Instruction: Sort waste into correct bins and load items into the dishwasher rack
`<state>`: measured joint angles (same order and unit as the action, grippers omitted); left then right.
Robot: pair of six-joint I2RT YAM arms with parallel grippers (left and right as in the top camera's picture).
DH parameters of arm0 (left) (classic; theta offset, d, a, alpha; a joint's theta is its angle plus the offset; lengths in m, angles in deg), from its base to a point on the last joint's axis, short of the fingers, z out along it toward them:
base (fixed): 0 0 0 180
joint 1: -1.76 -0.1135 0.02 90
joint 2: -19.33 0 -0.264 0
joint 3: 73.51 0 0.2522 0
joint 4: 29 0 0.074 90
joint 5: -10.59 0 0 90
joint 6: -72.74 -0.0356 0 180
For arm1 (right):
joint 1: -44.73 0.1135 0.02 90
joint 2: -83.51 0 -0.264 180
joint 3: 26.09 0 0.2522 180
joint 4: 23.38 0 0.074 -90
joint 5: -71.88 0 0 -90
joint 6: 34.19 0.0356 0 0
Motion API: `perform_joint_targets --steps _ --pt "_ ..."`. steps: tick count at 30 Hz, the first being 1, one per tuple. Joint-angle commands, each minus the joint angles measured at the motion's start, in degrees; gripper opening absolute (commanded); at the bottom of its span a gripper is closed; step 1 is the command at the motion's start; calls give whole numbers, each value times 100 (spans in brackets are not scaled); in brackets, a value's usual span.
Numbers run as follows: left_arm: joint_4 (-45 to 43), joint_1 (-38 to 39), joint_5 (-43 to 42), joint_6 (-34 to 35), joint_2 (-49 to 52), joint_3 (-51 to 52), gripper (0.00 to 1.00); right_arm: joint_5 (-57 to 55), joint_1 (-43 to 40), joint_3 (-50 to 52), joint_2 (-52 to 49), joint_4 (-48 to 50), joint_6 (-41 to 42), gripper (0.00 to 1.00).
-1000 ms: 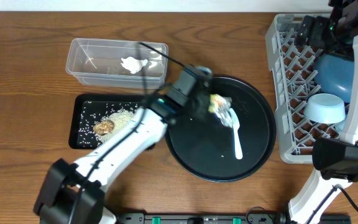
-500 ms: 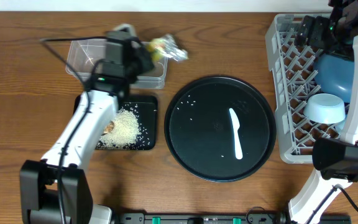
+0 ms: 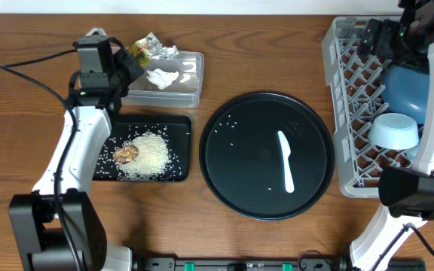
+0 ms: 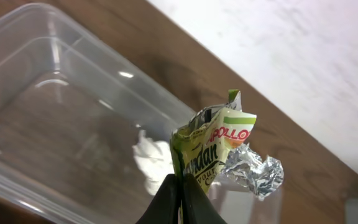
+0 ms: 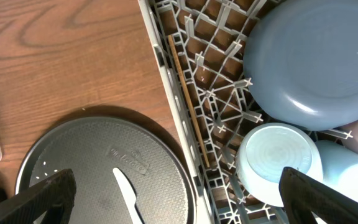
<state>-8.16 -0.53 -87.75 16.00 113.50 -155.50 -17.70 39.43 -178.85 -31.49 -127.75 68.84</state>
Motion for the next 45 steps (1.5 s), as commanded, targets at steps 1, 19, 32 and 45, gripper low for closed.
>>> perform_joint_targets --steps 1,19,32,45 --pt "9 -68 81 2 205 -109 6 -42 46 -4 -42 -9 66 99" --pt "909 9 -334 -144 -743 -111 83 -42 44 -4 -42 -9 63 99" --pt "3812 59 1102 -144 -2540 -111 98 -42 50 -4 -42 -9 66 99" --pt "5117 -76 3093 28 -2756 -57 98 -42 50 -4 -42 -11 63 99"
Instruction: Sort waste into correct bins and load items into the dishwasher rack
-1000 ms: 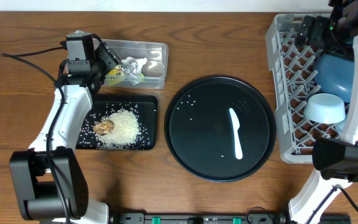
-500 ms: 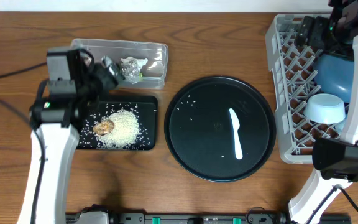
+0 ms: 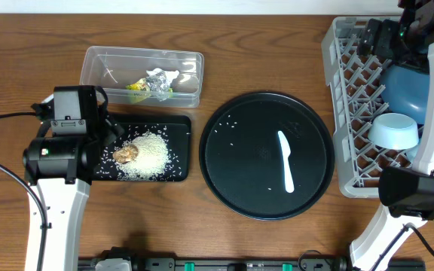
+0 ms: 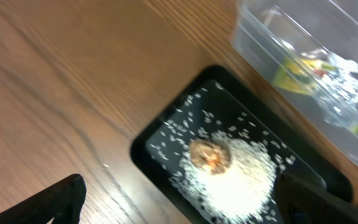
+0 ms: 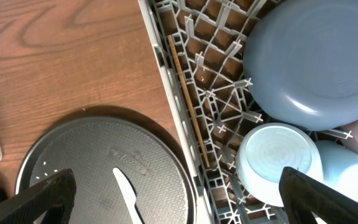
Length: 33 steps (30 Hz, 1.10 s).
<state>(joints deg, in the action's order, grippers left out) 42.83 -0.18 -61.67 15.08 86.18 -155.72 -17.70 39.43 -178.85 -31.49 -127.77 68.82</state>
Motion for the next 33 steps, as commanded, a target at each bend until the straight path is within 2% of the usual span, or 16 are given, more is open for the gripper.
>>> perform_joint_targets --steps 1,3,13,19,23,25,27,33 --pt "15 -155 481 282 -24 -35 98 -42 50 -4 -42 -9 68 99" --pt "22 -192 435 531 -26 -35 98 -42 50 -4 -42 -7 66 99" --pt "17 -190 376 527 -26 -35 98 -2 46 -4 -42 11 70 99" --pt "20 -190 376 527 -26 -35 98 2146 101 4 -42 -138 144 99" --pt "17 -190 376 527 -26 -35 98 2804 396 11 -44 -372 129 99" --pt "20 -190 376 527 -26 -35 98 2328 721 11 -44 -595 90 99" --pt "20 -190 376 527 -26 -35 98 1266 1163 109 -42 -671 345 99" --pt "20 -192 376 527 -26 -35 98 -1110 2623 1016 -35 -669 1729 99"
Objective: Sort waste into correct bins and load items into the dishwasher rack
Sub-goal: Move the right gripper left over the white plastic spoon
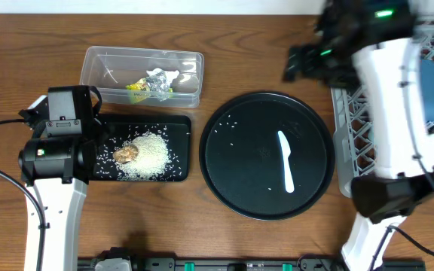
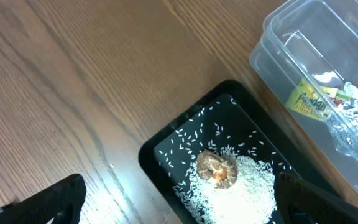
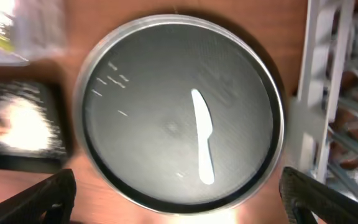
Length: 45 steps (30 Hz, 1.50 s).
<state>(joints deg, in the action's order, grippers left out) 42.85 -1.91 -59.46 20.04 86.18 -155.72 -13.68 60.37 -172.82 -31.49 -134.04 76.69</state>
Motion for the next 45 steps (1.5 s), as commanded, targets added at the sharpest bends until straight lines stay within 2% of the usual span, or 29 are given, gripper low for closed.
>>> perform_joint_targets --steps 1,5,7,10,12,16,20,25,29,33,36,45 --pt "17 -17 155 31 -26 -35 98 -1764 693 603 -35 -42 1178 99" --pt "15 -17 155 31 -26 -35 98 -2050 1134 1453 -35 -42 1967 99" --pt "17 -17 155 31 -26 -35 98 -1998 1193 1744 -33 -31 1998 99" --pt "17 -17 155 31 -26 -35 98 -1681 1189 2090 -33 111 1508 99" --pt "17 -17 155 31 -26 -35 98 -1331 1154 2347 -31 345 857 99" --pt "15 -17 155 31 -26 -35 98 -940 1097 2855 -11 658 546 99" --pt "15 -17 155 31 -26 -35 98 11 1073 3381 42 1259 -153 99" --pt "17 -17 155 31 -26 -35 98 109 1010 3998 339 1429 -164 97" --pt "17 -17 155 31 -26 -35 98 -105 925 4784 1095 1683 -2 99" --pt "17 -17 155 31 -26 -35 98 2 863 5825 2061 2496 -286 99" --pt "17 -17 155 31 -26 -35 98 50 863 6428 2422 3084 -448 99" --pt "17 -17 155 31 -26 -35 98 -44 857 7136 2031 4242 -400 97"
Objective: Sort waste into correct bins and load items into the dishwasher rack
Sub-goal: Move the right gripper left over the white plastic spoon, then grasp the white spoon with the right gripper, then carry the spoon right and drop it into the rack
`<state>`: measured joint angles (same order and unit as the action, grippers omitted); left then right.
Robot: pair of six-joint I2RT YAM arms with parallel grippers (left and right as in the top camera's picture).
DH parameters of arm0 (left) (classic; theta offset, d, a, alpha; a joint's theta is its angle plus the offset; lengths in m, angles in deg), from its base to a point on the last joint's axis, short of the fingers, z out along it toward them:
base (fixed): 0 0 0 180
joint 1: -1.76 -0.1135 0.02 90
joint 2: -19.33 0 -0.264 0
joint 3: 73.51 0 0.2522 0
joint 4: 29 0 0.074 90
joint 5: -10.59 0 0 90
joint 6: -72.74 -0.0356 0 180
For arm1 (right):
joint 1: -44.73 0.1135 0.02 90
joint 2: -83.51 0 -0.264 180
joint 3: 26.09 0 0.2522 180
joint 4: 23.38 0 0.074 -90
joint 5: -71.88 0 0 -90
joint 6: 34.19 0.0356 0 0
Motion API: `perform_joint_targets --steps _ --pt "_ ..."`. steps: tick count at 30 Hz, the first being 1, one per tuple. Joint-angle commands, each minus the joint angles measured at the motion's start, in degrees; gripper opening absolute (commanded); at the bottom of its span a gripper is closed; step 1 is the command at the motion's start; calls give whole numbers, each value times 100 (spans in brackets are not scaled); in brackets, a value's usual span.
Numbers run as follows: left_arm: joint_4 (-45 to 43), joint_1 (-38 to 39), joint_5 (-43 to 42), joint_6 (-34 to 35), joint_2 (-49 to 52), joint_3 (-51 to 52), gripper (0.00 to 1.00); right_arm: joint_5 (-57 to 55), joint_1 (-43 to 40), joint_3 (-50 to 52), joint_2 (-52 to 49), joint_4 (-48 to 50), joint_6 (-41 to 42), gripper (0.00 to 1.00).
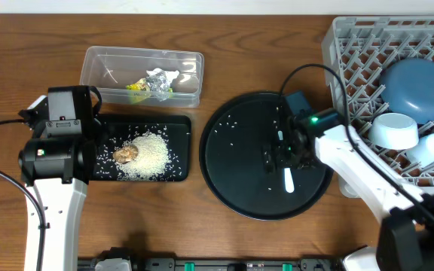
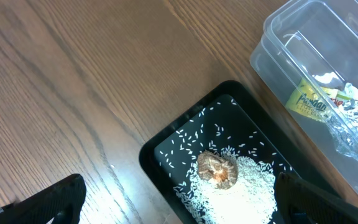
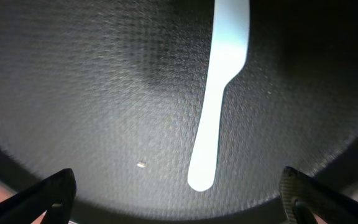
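Note:
A white plastic knife (image 3: 219, 106) lies on the round black plate (image 1: 232, 181). My right gripper (image 3: 178, 199) hovers low over it, open, with the handle end between the fingertips (image 3: 53, 194) and nothing held. In the overhead view the right gripper (image 1: 281, 154) covers part of the knife (image 1: 288, 181). My left gripper (image 2: 176, 205) is open over the left edge of the black tray (image 2: 160, 152), which holds rice and a brown food lump (image 2: 216, 169). The clear bin (image 2: 278, 37) holds a snack wrapper (image 2: 312, 99) and foil.
The grey dishwasher rack (image 1: 336, 45) at the right holds a blue plate (image 1: 417, 86), a pale bowl (image 1: 394, 129) and a cup. Loose rice grains dot the round plate. The clear bin (image 1: 96, 64) sits behind the black tray (image 1: 179, 128).
My right gripper was high over the back of the round plate and is now low over the knife's handle end, still open. The left arm, tray and bin are unchanged.
My left gripper was shut on the snack wrapper over the clear bin while the right arm stayed by the rack. Then the wrapper lay in the bin and the left gripper stood open over the tray. The right arm then appeared above the plate, and now is close over the knife.

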<state>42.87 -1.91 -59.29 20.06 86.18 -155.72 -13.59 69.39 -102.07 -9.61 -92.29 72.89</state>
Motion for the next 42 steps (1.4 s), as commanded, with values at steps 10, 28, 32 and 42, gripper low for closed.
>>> perform_joint_targets --steps 10,28,32,42 --pt "15 -17 138 28 -26 -35 98 -107 -330 63 -1088 468 153 86" --pt "15 -17 138 28 -26 -35 98 -155 -323 63 -1364 627 131 39" --pt "15 -17 138 28 -26 -35 98 -177 -286 63 -1364 592 131 41" --pt "15 -17 138 28 -26 -35 98 -175 -214 31 -1362 393 258 10"
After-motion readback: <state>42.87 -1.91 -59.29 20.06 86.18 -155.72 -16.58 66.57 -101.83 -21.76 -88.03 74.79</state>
